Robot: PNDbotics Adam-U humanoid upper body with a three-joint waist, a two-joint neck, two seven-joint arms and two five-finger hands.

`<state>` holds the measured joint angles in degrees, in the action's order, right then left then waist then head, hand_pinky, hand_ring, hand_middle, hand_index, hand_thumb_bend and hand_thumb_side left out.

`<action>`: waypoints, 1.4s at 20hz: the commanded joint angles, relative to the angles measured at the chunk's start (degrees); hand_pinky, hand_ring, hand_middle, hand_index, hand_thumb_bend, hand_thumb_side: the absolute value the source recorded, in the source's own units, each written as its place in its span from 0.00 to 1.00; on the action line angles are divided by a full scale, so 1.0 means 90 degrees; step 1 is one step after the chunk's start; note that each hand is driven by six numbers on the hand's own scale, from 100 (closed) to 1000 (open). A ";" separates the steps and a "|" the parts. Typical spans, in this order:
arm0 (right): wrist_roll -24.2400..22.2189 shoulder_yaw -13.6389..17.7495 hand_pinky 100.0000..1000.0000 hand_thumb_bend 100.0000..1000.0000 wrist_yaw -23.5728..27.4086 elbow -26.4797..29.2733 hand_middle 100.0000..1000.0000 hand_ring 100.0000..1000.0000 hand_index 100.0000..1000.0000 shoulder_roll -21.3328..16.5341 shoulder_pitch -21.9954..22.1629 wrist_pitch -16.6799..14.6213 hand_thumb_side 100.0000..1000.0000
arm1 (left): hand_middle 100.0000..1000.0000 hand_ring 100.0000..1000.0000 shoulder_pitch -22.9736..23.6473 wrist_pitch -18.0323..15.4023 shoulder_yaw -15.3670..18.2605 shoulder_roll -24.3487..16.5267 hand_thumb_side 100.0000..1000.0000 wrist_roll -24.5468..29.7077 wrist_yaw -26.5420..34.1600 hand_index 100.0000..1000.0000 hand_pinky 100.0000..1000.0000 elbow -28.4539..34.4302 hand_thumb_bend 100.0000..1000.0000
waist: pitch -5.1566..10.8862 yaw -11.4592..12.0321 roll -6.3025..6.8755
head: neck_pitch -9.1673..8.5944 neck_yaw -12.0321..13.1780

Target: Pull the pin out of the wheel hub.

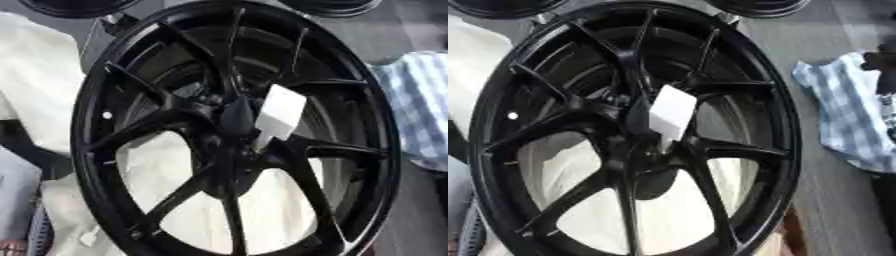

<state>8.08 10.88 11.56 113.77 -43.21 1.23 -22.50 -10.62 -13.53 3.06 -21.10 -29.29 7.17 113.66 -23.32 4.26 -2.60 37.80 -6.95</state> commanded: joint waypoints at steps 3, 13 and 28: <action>-0.0325 0.0001 0.93 0.00 -0.0244 0.0092 0.64 0.84 0.78 -0.0909 0.0020 -0.0299 0.34 | 0.59 0.65 0.0049 0.0004 0.0064 -0.0106 0.72 -0.0020 -0.0035 0.78 0.81 0.0104 0.00 | 0.0265 -0.0035 0.0046 | 0.0178 0.0000; -0.0845 -0.0234 0.89 0.00 -0.1047 0.0092 0.67 0.84 0.78 -0.2113 -0.0161 -0.0590 0.13 | 0.59 0.65 0.0145 0.0027 0.0064 -0.0127 0.72 -0.0017 -0.0043 0.78 0.81 0.0104 0.00 | 0.0401 0.0002 0.0077 | 0.0337 -0.0005; -0.1850 -0.1014 0.87 0.00 -0.2421 0.0092 0.72 0.85 0.78 -0.3248 -0.0924 -0.1075 0.14 | 0.58 0.65 0.0109 0.0053 0.0006 -0.0204 0.72 0.0054 -0.0006 0.78 0.81 0.0104 0.00 | 0.0442 0.0133 -0.0061 | 0.0213 -0.0159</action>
<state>-7.54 1.67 -8.99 113.78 -69.46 -6.55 -31.71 -9.18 -13.08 3.03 -21.43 -28.99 7.18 113.66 -20.70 5.48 -3.20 40.43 -8.18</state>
